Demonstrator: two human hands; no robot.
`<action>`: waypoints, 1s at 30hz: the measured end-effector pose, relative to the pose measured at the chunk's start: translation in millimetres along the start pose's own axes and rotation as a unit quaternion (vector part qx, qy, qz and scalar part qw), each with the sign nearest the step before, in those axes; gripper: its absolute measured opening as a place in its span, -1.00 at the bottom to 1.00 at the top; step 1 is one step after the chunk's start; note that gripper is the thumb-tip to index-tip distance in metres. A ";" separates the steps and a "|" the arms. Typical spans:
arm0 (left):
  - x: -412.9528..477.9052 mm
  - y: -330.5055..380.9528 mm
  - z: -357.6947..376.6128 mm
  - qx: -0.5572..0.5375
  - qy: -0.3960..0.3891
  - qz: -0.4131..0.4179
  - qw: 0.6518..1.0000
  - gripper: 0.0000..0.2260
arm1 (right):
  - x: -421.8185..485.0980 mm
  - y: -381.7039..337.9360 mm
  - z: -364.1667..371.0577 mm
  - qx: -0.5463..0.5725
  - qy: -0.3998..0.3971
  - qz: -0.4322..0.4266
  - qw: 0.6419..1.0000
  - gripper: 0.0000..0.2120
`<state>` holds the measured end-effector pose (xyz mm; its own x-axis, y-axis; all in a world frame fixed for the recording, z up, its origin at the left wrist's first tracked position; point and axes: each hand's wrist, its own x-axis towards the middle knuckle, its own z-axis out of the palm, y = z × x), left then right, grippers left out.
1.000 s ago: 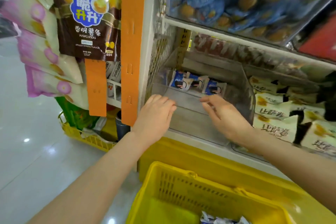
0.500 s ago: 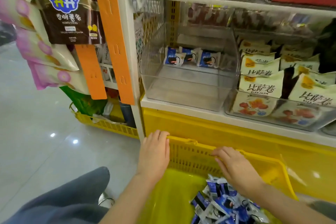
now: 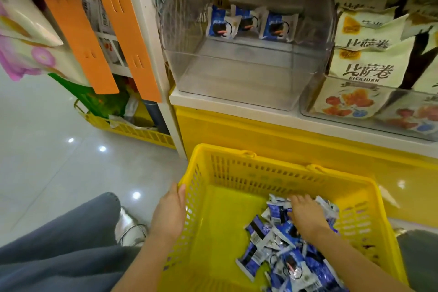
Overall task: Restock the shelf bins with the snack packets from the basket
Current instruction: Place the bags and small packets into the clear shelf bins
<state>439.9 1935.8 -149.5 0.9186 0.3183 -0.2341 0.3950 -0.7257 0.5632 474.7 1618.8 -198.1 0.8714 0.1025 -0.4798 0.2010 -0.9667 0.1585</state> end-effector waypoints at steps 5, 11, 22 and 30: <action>2.4 -0.2 4.7 0.012 0.022 0.001 1.000 -0.69 | 10.7 3.1 0.6 -0.025 0.000 0.000 1.000 -0.57; 2.6 2.8 5.7 0.042 0.037 0.006 0.998 -0.71 | 6.0 9.4 -9.2 0.100 0.027 0.005 0.995 -0.67; -44.0 66.6 37.1 0.121 -0.054 0.215 0.968 -0.70 | -42.4 -8.7 -82.9 0.360 0.137 -0.080 0.919 -0.61; -60.7 107.0 34.2 -0.317 -0.251 -0.101 0.909 -0.57 | -93.5 -42.5 -95.3 0.396 0.296 -0.183 0.849 -0.77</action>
<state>426.7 1818.0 -102.1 0.7793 -0.0287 -0.6260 0.6175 -0.1347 0.7749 427.4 1672.7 -77.8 0.9350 0.3031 0.1841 0.3470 -0.6747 -0.6514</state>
